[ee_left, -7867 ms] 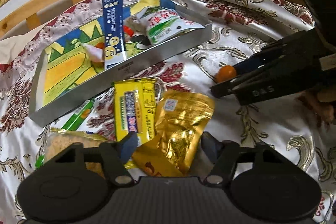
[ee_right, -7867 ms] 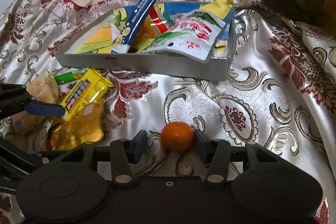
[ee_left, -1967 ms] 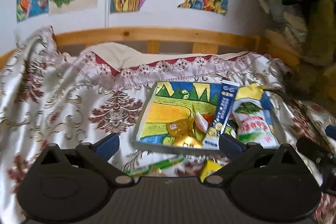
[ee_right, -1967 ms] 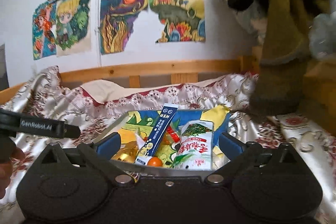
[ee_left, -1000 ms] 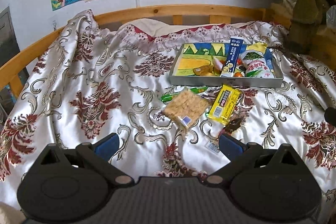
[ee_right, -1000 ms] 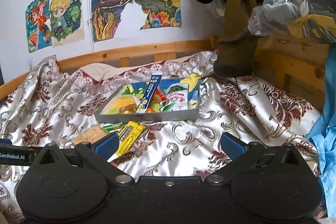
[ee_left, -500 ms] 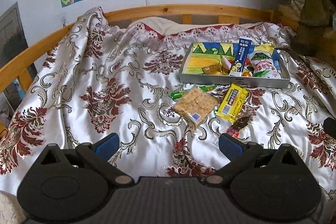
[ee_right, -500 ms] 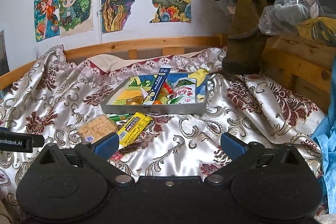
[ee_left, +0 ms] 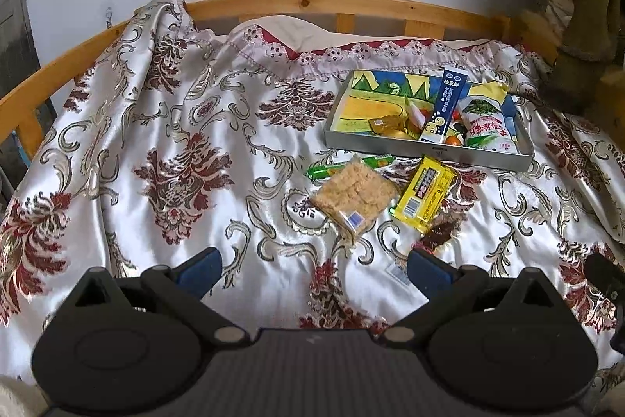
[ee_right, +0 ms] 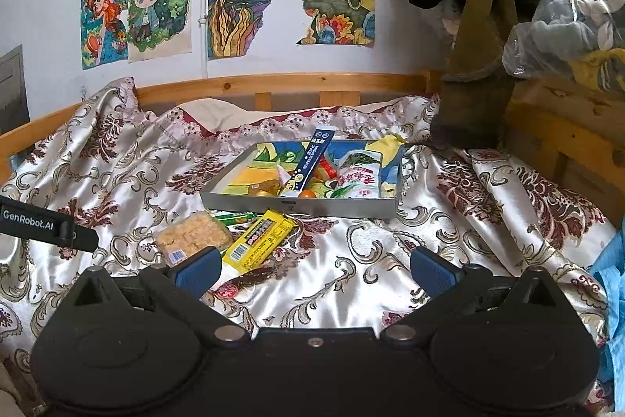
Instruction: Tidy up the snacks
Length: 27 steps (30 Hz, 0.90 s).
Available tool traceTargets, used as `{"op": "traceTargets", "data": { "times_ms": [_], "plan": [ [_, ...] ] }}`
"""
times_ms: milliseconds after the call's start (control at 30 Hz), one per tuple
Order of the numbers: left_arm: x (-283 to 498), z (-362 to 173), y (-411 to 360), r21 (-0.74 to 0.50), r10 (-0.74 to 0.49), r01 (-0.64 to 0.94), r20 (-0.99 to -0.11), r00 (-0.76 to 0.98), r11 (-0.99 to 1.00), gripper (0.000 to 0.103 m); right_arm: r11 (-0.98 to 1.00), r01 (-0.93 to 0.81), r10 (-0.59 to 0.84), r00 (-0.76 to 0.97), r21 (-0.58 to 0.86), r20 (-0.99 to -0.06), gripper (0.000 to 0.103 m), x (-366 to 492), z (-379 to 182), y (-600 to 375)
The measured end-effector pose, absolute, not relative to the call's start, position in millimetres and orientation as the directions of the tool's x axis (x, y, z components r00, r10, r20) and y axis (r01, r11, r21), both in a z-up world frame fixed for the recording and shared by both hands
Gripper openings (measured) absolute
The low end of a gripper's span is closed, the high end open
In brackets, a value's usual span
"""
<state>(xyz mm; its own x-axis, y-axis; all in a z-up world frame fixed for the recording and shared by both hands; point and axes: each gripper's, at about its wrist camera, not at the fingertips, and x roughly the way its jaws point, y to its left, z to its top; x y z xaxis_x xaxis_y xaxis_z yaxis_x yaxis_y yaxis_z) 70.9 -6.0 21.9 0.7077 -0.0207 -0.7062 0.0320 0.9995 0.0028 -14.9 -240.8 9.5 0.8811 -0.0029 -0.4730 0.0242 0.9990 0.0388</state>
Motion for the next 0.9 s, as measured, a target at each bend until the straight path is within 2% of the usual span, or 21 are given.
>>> {"op": "traceTargets", "data": {
  "times_ms": [133,367,567,733,900],
  "plan": [
    [89.3,24.0,-1.8,-0.007,-0.047,0.060,-0.721,0.691,0.998,0.103,0.997,-0.019,0.052,0.868,0.071,-0.495,0.102,1.7,7.2,-240.9],
    [122.9,18.2,3.9,0.031,-0.055,0.112,-0.721,0.691,0.993,0.103,0.997,-0.066,0.077,0.839,0.038,-0.539,0.102,40.8,-4.5,-228.4],
    [147.3,8.8,4.3,0.053,-0.078,0.156,-0.683,0.726,0.986,0.103,0.996,-0.084,0.077,0.834,0.012,-0.547,0.102,69.5,-12.8,-218.7],
    [168.6,-5.9,2.6,0.051,-0.102,0.191,-0.693,0.714,0.980,0.103,0.994,-0.104,0.095,0.830,0.015,-0.550,0.102,92.2,-22.4,-213.4],
    [189.1,-27.9,-0.5,0.079,-0.070,0.186,-0.729,0.681,0.979,0.103,0.962,-0.263,0.256,0.764,0.076,-0.592,0.102,112.2,-37.6,-212.8]
  ]
}}
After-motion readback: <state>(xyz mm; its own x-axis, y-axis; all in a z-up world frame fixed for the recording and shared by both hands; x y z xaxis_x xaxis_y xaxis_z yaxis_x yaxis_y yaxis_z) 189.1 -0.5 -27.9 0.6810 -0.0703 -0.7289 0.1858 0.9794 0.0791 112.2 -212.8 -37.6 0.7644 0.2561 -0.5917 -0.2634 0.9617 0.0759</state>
